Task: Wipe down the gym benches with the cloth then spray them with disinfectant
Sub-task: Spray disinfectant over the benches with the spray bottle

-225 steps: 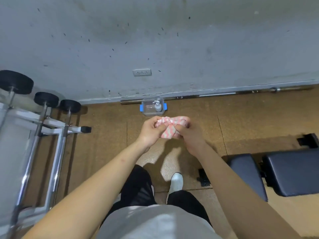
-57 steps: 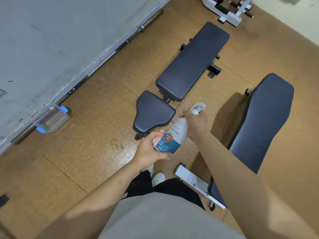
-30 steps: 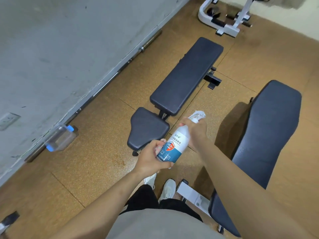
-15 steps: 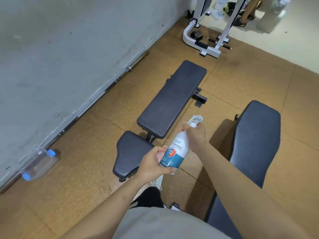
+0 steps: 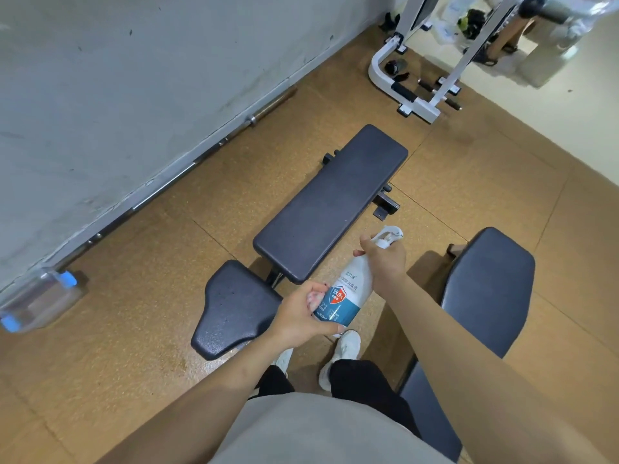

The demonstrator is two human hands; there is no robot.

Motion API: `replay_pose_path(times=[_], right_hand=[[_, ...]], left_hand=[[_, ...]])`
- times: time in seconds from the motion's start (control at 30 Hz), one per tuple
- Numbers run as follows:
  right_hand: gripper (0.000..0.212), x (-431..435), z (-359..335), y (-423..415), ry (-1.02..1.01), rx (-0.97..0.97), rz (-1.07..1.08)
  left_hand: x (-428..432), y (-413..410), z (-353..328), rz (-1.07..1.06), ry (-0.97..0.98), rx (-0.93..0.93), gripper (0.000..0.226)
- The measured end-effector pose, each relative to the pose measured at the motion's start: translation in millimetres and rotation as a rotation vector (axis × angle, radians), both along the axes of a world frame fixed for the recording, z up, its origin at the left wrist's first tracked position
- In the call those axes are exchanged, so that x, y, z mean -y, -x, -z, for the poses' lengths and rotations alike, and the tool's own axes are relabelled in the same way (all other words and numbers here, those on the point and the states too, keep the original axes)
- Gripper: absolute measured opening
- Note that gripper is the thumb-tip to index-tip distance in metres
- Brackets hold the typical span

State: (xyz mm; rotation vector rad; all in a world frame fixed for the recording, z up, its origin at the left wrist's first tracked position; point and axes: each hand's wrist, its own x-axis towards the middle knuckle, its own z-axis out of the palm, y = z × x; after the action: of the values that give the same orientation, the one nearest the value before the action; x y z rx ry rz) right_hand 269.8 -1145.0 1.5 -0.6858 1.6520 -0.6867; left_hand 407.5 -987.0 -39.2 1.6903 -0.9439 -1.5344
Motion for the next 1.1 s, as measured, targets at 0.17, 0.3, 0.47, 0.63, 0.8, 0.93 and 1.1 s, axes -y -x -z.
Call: replay_pose_path(times=[0.17, 0.3, 0.47, 0.63, 0.8, 0.93, 1.1], right_hand=[[0.053, 37.9, 8.3, 17.0, -0.007, 0.052, -0.04], [0.038, 78.6, 9.5, 35.6, -0.002, 0.128, -0.085], [0.03, 140.0, 0.0, 66.7, 0.019, 0.184, -0.151], [0.033, 192.6, -7.8, 100.2, 0.07, 0.263, -0.209], [0.026, 232.8, -9.5, 122.3, 0.058, 0.248, -0.239], [0.031, 258.7, -6.5, 134.8, 0.056, 0.318, -0.234], [0.021, 286.0, 2.5, 138.2, 0.042, 0.265, -0.204]], left_hand=[[33.7, 18.4, -2.3, -0.02, -0.013, 0.005, 0.078], [68.9, 43.0, -2.9, -0.102, -0.006, -0.002, 0.082], [123.8, 88.4, -12.8, -0.158, -0.017, 0.075, 0.083], [177.8, 132.3, -21.5, -0.134, -0.015, 0.22, 0.094], [216.6, 163.8, -25.4, -0.162, -0.03, 0.273, 0.093], [242.3, 177.4, -24.9, -0.168, -0.054, 0.277, 0.086], [269.3, 182.7, -27.0, -0.153, -0.065, 0.278, 0.082]])
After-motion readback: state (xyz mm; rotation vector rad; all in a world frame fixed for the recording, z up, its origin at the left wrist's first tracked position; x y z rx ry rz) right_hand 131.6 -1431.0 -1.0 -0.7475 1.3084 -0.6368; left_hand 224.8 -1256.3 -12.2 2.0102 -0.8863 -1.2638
